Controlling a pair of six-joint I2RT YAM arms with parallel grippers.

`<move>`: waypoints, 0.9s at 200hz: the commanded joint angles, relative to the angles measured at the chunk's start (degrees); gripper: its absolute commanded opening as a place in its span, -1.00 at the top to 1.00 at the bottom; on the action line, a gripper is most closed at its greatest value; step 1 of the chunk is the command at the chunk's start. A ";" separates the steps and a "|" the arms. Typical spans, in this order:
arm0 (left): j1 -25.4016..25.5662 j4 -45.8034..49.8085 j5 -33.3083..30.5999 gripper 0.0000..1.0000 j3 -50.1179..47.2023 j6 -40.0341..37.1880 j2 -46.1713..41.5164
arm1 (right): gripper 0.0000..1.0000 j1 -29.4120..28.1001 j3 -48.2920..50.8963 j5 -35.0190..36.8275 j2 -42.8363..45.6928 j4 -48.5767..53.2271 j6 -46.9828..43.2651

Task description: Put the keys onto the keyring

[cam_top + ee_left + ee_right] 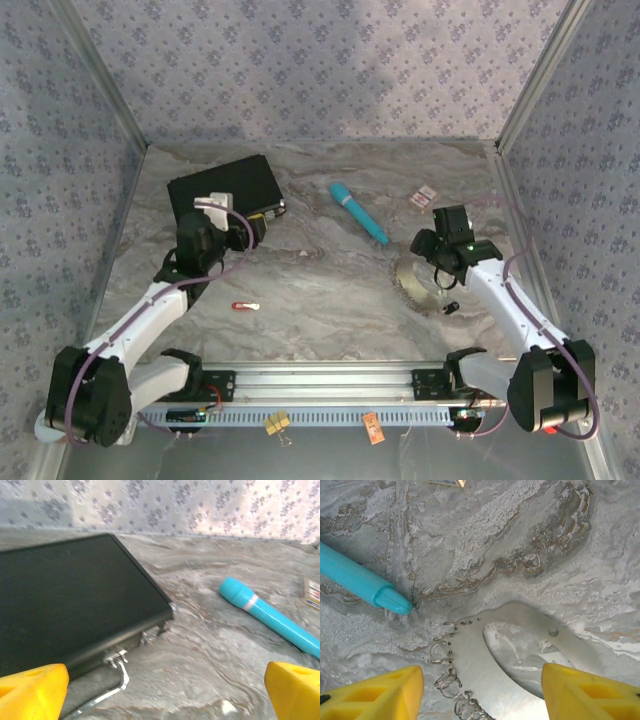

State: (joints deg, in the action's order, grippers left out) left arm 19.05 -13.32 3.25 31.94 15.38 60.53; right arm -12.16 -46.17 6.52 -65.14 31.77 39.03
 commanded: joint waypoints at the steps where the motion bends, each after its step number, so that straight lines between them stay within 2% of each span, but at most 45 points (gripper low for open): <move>1: 2.56 0.98 0.28 -0.99 -1.61 4.24 -1.03 | -0.18 -0.17 -0.15 0.16 -2.67 0.76 3.33; 21: 4.82 1.77 -0.16 -0.99 -2.02 5.30 -0.94 | -0.09 0.21 -2.42 -1.50 -8.39 1.89 1.15; 49: 7.31 1.86 -0.52 -1.00 -2.78 6.82 -0.55 | -0.12 -0.12 -4.10 -5.22 -13.81 1.57 0.84; 81: 9.85 0.34 -0.96 -0.99 -4.10 9.50 0.32 | -0.41 -0.35 -5.45 -4.72 -17.00 4.49 1.38; 111: 12.55 -0.91 -1.40 -1.00 -4.43 10.49 1.90 | -0.65 0.88 -5.13 -1.12 -17.65 8.08 3.70; 180: 17.77 -0.90 -3.59 -1.00 -3.91 11.87 2.17 | -0.95 7.43 -0.62 3.25 -12.80 14.64 10.13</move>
State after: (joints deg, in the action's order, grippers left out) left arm 35.88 -12.45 1.30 27.64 26.26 63.16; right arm -6.92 -49.10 7.14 -80.97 41.80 46.06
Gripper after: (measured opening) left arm 0.993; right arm 0.957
